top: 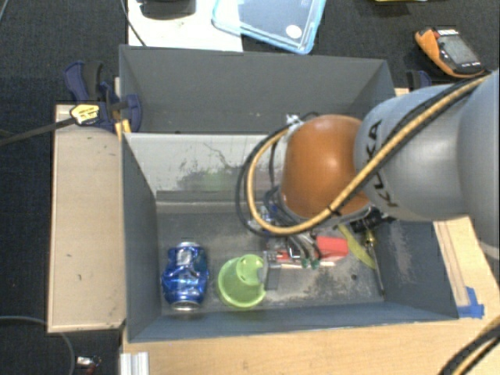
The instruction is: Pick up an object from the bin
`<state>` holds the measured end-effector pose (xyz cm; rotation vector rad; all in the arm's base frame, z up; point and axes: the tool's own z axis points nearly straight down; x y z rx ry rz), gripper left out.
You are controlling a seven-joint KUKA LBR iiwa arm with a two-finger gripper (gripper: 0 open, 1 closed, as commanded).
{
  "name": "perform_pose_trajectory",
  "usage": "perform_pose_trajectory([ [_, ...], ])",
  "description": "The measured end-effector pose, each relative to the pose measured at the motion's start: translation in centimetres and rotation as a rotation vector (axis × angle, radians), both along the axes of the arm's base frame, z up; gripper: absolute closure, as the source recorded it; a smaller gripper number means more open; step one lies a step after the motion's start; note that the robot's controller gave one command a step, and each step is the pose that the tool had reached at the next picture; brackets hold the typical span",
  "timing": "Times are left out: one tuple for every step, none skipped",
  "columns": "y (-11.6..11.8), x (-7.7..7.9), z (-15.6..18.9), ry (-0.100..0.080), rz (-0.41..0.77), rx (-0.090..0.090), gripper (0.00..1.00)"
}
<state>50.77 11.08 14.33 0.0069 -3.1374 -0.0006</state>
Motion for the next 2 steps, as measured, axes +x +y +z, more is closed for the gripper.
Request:
perform_pose_trajectory([
  [-0.1, 0.2, 0.4, -0.007, -0.005, 0.001, 0.0],
  [-6.2, 3.2, -4.1, -0.011, -0.06, -0.005, 0.0],
])
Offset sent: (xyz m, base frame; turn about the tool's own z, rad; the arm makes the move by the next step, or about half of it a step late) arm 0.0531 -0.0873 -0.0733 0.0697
